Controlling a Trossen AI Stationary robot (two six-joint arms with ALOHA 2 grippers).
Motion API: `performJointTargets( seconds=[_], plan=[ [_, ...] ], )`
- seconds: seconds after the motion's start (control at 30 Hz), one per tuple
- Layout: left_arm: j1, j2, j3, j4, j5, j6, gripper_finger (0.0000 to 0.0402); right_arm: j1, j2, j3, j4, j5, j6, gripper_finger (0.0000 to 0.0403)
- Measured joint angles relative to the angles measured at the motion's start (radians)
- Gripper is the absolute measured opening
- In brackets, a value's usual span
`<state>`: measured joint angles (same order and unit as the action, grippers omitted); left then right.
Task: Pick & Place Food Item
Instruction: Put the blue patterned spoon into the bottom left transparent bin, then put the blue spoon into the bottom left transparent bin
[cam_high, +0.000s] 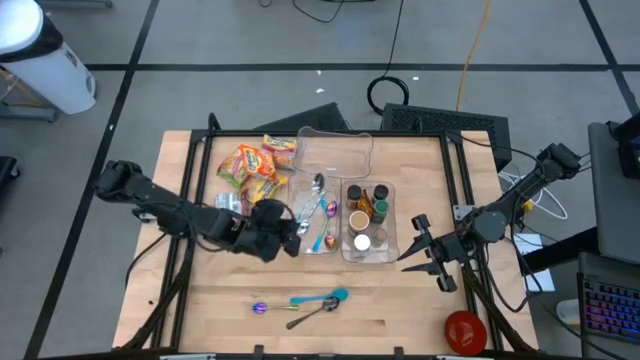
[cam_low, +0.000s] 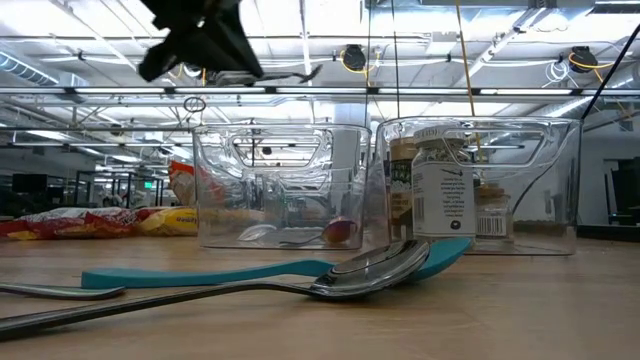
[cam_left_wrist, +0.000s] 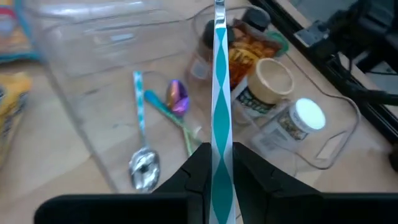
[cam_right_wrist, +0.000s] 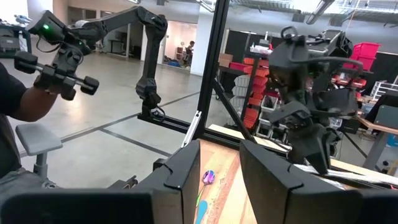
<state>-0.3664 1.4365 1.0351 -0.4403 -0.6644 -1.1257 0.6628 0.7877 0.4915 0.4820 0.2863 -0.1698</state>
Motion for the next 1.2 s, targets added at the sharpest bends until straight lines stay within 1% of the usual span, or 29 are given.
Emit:
performJointTargets(
  seconds=[0.07,0.13,0.33,0.43,0.53,0.67,0.8,0.9,0.97,1.1,1.2],
  plan=[
    [0.028,0.019,0.001,0.041,0.030,0.044,0.0047,0.000,0.000,0.000,0.000,0.000,-0.001,0.0104],
    [0.051,0.041,0.001,0.046,0.070,0.054,0.0039,0.000,0.000,0.000,0.000,0.000,-0.001,0.0105],
    [0.084,0.122,0.001,0.052,0.142,0.011,0.0039,0.000,0.000,0.000,0.000,0.000,-0.002,0.0105],
    [0.094,0.155,0.000,0.050,0.167,-0.003,0.0055,0.000,0.000,0.000,0.000,0.000,-0.002,0.0104],
    [0.107,0.176,0.000,0.050,0.177,-0.003,0.0069,0.000,0.000,0.000,0.000,0.000,-0.001,0.0105],
    [0.121,0.180,0.000,0.049,0.201,0.018,0.0069,0.000,0.000,0.000,0.000,0.000,-0.002,0.0104],
    [0.121,0.180,0.000,0.050,0.201,0.039,0.0074,0.000,0.000,0.000,0.000,0.000,-0.002,0.0105],
    [0.121,0.180,0.000,0.050,0.201,0.052,0.0090,0.000,0.000,0.000,0.000,0.000,-0.002,0.0105],
    [0.121,0.180,0.000,0.050,0.199,0.061,0.0108,0.000,0.000,0.000,0.000,0.000,-0.002,0.0105],
    [0.121,0.180,0.000,0.050,0.197,0.100,0.0155,0.000,0.000,0.000,-0.001,0.000,-0.002,0.0105],
    [0.121,0.174,0.000,0.049,0.206,0.171,0.0190,0.000,0.000,0.000,-0.001,0.000,-0.002,0.0105]
  ],
)
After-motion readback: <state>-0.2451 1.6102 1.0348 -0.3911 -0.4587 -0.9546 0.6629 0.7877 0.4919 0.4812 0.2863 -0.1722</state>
